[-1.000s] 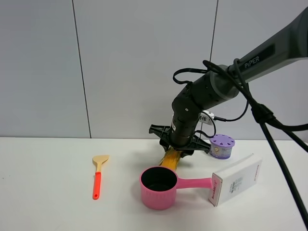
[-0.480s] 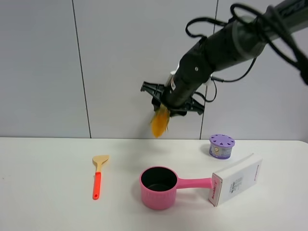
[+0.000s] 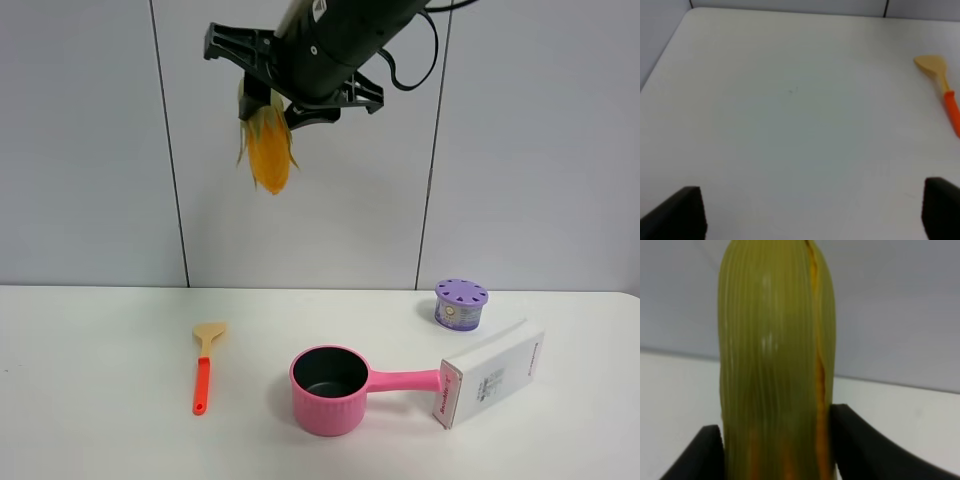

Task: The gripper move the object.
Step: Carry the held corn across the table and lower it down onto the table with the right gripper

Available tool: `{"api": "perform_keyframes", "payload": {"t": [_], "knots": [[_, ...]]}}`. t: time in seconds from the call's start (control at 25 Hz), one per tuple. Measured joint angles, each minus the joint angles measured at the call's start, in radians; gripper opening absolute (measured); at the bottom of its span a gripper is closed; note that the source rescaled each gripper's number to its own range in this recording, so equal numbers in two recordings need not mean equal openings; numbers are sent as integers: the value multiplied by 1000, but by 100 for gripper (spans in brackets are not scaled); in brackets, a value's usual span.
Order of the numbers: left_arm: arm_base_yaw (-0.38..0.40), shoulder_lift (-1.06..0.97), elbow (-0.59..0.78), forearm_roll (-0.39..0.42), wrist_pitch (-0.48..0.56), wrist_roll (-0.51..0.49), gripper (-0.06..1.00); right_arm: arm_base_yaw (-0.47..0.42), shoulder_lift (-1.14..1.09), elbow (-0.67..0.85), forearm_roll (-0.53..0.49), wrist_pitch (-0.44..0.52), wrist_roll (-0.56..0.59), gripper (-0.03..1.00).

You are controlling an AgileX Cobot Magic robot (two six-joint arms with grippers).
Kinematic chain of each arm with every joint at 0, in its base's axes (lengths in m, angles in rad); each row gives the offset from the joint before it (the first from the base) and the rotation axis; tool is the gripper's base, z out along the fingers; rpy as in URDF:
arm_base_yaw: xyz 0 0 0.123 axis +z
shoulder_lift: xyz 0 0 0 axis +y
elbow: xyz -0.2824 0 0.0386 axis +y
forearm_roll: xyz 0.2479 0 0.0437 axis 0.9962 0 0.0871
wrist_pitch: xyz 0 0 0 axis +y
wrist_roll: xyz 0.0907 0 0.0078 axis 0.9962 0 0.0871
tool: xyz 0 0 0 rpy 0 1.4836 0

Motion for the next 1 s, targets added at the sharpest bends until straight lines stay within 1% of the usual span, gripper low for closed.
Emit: {"api": "perform_keyframes", "payload": {"t": [0.16, 0.28, 0.4, 0.72, 0.88, 1.0], "knots": [[0, 0, 0, 0, 0, 0, 100, 68, -6, 0, 148, 110, -254, 0], [0, 0, 0, 0, 0, 0, 100, 108, -5, 0, 229, 168, -385, 0], [0, 0, 0, 0, 0, 0, 100, 134, -5, 0, 267, 208, -525, 0], [0, 0, 0, 0, 0, 0, 100, 162, -5, 0, 334, 382, -895, 0], [0, 0, 0, 0, 0, 0, 100, 170, -5, 0, 398, 461, -1026, 0], [0, 0, 0, 0, 0, 0, 100, 174, 9, 0, 418, 533, -1081, 0]]}}
